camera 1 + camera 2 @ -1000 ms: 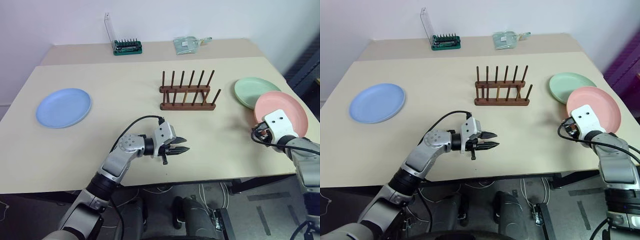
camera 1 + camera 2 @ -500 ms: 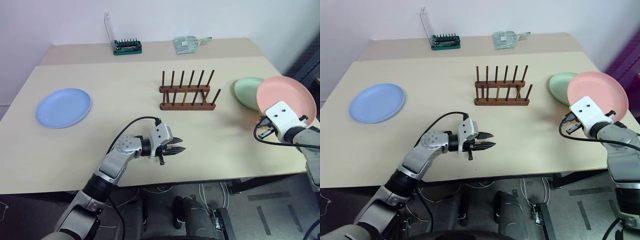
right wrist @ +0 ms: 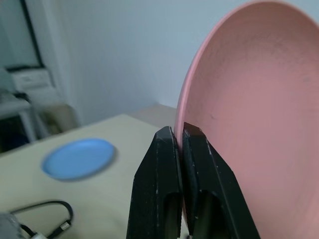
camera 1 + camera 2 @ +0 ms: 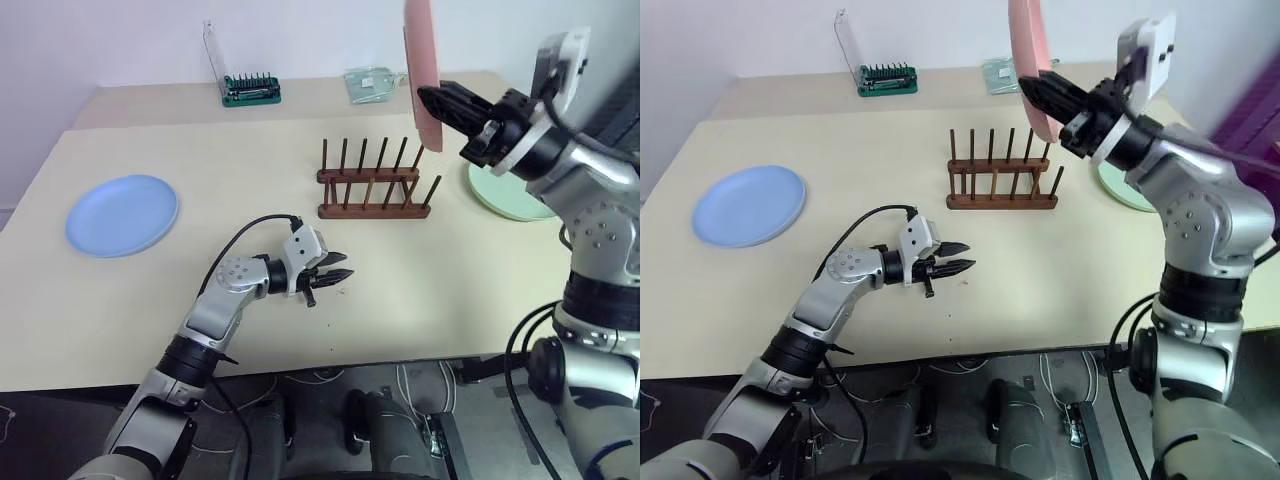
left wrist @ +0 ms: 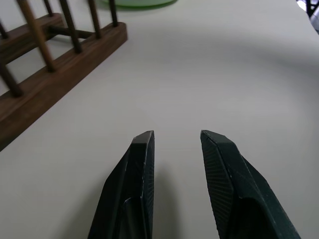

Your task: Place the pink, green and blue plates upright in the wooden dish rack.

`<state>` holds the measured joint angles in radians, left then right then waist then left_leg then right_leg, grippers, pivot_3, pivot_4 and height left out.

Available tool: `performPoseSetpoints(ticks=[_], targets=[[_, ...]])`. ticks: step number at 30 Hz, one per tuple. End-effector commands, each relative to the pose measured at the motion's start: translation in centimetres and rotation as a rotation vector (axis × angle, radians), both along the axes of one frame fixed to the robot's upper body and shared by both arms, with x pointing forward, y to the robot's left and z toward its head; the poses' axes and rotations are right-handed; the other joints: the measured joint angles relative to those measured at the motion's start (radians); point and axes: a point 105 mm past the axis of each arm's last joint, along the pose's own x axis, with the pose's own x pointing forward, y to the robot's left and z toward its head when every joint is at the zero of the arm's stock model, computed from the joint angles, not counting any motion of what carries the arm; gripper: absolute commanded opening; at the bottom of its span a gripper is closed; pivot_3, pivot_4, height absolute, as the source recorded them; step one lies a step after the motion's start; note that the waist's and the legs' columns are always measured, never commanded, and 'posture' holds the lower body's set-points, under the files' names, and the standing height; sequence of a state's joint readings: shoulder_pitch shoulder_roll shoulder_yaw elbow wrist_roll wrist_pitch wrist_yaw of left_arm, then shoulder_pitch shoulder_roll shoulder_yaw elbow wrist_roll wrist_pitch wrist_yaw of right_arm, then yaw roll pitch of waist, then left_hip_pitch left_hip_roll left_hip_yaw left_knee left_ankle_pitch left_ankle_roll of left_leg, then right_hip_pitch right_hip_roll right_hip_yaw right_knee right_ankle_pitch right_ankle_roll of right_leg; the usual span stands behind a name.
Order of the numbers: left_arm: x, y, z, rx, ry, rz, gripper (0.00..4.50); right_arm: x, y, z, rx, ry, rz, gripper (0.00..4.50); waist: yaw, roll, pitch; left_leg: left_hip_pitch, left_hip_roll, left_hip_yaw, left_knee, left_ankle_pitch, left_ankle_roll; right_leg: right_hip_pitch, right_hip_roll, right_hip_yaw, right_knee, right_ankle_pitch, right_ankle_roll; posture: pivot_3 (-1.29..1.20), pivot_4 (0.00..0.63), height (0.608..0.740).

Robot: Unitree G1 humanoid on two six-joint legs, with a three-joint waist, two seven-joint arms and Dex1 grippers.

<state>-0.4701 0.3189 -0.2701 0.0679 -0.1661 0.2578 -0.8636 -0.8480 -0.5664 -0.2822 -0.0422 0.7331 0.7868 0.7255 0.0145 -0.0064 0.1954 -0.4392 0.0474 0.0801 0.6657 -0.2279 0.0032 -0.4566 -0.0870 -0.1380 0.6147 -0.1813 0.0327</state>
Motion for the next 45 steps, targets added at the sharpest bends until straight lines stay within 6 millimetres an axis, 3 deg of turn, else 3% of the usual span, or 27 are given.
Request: performPoseSetpoints(ticks=[1, 16, 19, 24, 28, 33, 35, 39, 42, 45], targets=[[-0.4, 0.3, 1.4, -0.047, -0.034, 0.013, 1.47, 0.8, -1.0, 0.2, 0.031, 0.022, 0.002, 0.03, 0.000, 0.000, 0.000, -0.001, 0.000, 0.000, 0.001, 0.000, 0.000, -0.002, 0.000, 0.000, 0.001, 0.000, 0.000, 0.00, 0.150, 0.730], [-0.7, 0.6, 1.6, -0.047, -0.030, 0.028, 1.47, 5.4, -4.4, -2.2, 0.269, 0.280, -0.034, 0.03, -0.002, 0.001, 0.000, -0.002, 0.000, 0.004, 0.001, 0.000, 0.000, -0.005, 0.003, 0.000, 0.004, 0.001, 0.000, 0.00, 0.150, 0.730], [-0.7, 0.6, 1.6, -0.045, -0.032, 0.027, 1.47, 5.6, -4.9, -2.5, 0.280, 0.277, -0.039, 0.95, -0.002, 0.001, 0.000, -0.002, 0.000, 0.004, 0.001, 0.000, 0.000, -0.005, 0.003, 0.001, 0.004, 0.001, 0.000, 0.00, 0.150, 0.730], [-0.8, 0.7, 1.5, -0.038, -0.030, 0.027, 1.47, 6.1, -6.0, -2.1, 0.199, 0.173, -0.169, 3.34, -0.002, 0.001, 0.000, -0.002, 0.000, 0.004, 0.001, 0.000, 0.000, -0.005, 0.003, 0.001, 0.004, 0.001, 0.000, 0.00, 0.150, 0.730], [-0.9, 0.7, 1.5, -0.035, -0.029, 0.025, 1.47, 6.0, -7.5, -1.3, 0.132, 0.071, -0.273, 3.34, -0.002, 0.001, 0.000, -0.002, 0.000, 0.004, 0.001, 0.000, 0.000, -0.005, 0.003, 0.001, 0.004, 0.001, 0.000, 0.00, 0.150, 0.730], [-0.8, 0.7, 1.6, -0.032, -0.034, 0.027, 1.47, 4.7, -11.7, 0.5, 0.102, -0.044, -0.433, 3.34, 0.000, 0.001, 0.000, -0.003, 0.000, 0.004, 0.001, 0.000, 0.000, -0.005, 0.003, 0.001, 0.004, 0.001, 0.000, 0.00, 0.150, 0.730], [-0.8, 0.7, 1.5, -0.031, -0.035, 0.028, 1.47, 4.4, -13.1, -0.8, -0.042, -0.045, -0.516, 3.34, 0.002, 0.001, 0.000, -0.003, 0.000, 0.005, 0.001, 0.000, 0.000, -0.005, 0.003, 0.001, 0.003, 0.001, 0.000, 0.00, 0.150, 0.730], [-0.9, 0.6, 1.4, -0.031, -0.030, 0.017, 1.47, 3.7, -13.7, -7.7, -0.563, 0.009, -0.521, 3.34, -0.003, 0.001, -0.001, -0.002, 0.000, 0.004, 0.001, 0.000, 0.000, -0.003, 0.003, 0.001, 0.002, 0.001, 0.001, 0.00, 0.150, 0.730], [-0.9, 0.4, 1.4, -0.031, -0.031, 0.012, 1.47, 4.2, -15.4, -12.0, -0.808, 0.083, -0.578, 3.34, -0.015, 0.002, -0.001, 0.000, 0.000, 0.004, 0.001, 0.000, 0.000, -0.004, 0.004, 0.003, 0.003, 0.001, 0.000, 0.00, 0.150, 0.730], [-0.8, 0.1, 1.5, -0.030, -0.037, 0.004, 1.47, 4.8, -16.3, -14.1, -0.926, 0.102, -0.611, 3.34, -0.016, 0.002, -0.001, 0.001, 0.000, 0.005, 0.001, 0.000, 0.000, -0.005, 0.005, 0.003, 0.005, 0.001, 0.000, 0.00, 0.150, 0.730]])
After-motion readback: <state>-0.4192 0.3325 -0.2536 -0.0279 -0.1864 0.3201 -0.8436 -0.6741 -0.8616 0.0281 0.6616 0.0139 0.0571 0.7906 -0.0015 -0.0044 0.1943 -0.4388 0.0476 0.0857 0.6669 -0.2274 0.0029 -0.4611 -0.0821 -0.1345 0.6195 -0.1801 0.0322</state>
